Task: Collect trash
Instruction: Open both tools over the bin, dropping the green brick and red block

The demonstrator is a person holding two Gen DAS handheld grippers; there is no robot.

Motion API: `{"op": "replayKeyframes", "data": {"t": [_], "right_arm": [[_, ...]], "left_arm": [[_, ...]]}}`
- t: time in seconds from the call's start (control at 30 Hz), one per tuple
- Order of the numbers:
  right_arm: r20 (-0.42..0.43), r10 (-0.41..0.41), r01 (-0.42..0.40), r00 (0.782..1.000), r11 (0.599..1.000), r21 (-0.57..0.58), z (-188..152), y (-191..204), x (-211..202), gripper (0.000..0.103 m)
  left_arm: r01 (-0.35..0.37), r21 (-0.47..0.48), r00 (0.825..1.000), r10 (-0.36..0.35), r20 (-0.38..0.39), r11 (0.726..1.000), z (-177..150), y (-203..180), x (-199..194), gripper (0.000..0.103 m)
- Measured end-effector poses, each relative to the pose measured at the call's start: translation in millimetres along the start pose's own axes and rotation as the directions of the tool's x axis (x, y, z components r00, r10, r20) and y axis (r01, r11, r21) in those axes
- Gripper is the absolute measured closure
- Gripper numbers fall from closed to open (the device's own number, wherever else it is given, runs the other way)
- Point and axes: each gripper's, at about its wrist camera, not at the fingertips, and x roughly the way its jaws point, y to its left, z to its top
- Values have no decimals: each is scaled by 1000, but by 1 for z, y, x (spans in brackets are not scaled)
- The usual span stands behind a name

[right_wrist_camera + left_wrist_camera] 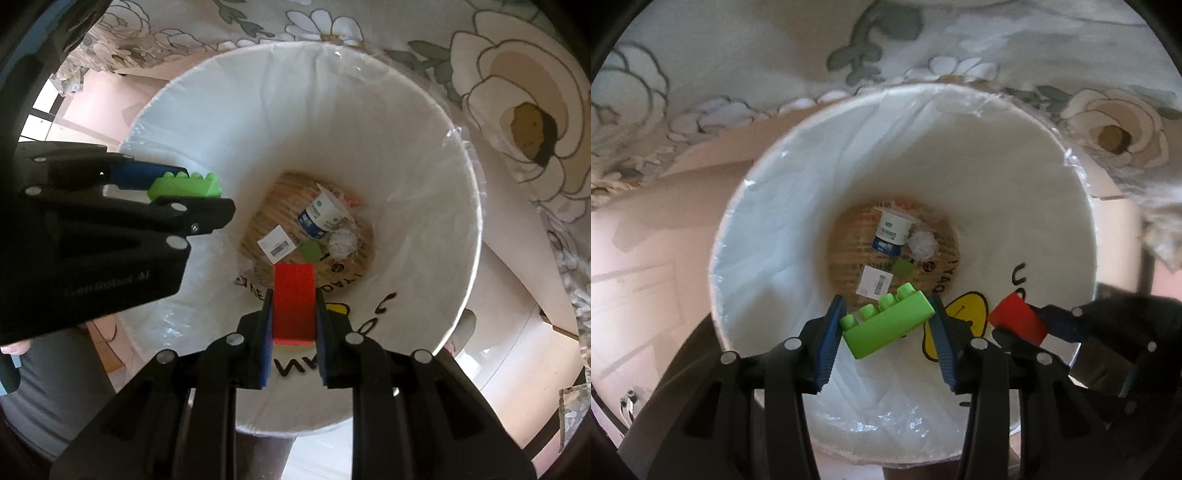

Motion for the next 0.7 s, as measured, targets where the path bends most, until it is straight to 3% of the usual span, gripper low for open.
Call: {"op": "replayKeyframes", "data": {"t": [0.13, 0.2, 0.7], "right_arm": [[12, 11, -11, 1000, 1000, 4, 5, -1, 1, 80], [20, -1, 0, 1000, 1000, 15, 6, -4, 0, 62], [46, 2, -3, 999, 1000, 16, 4, -4, -8, 59]], "left_arm": [[-12, -1, 1000, 12, -10, 1000, 3, -2, 6, 51], [-17, 2, 1000, 17, -3, 1000, 3, -5, 5, 32], [-2, 7, 1000, 2, -10, 1000, 5, -6, 8, 30]]}}
